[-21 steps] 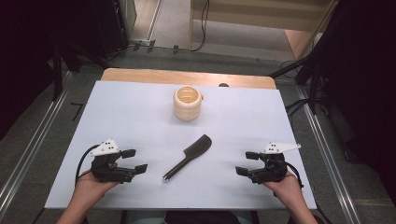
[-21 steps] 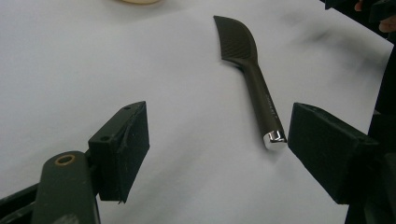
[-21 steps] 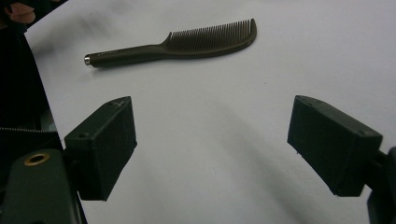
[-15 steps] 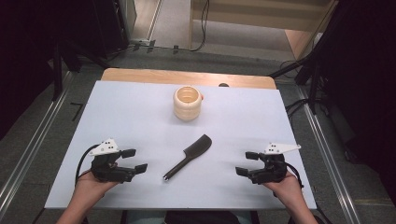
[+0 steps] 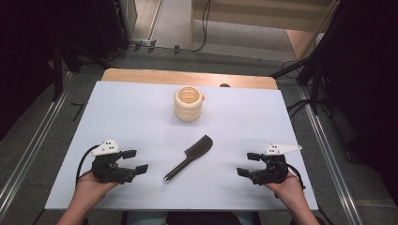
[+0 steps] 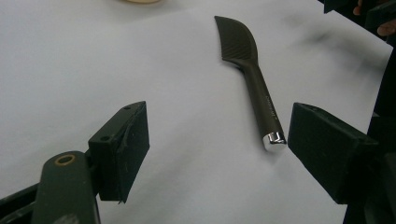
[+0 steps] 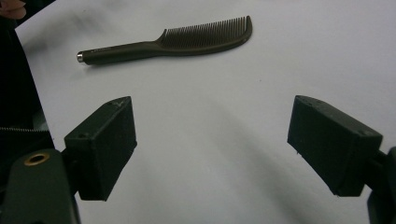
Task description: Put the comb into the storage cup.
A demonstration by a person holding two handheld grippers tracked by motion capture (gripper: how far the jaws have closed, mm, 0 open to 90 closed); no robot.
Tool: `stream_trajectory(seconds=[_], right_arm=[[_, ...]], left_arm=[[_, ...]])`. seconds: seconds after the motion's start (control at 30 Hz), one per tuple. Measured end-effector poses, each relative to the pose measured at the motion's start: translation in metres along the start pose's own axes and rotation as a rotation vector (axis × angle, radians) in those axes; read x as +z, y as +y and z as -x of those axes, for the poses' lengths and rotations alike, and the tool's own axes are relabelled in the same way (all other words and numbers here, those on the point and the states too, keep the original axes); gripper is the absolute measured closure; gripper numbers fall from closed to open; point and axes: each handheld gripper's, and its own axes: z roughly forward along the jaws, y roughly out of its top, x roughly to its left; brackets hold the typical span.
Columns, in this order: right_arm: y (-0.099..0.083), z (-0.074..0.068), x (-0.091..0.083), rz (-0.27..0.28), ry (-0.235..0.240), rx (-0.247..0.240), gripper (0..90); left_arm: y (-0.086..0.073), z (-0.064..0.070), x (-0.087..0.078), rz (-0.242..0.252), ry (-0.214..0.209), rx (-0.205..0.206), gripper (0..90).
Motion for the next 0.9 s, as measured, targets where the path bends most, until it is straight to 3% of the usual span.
stream_trajectory(seconds=[0.9], right_arm=[[-0.0009, 0.0001, 0.0019, -0.008, -0.009, -0.003, 13.7]], left_arm=[[0.0016, -0.0005, 0.0015, -0.007, -0.003, -0.016, 21.4]])
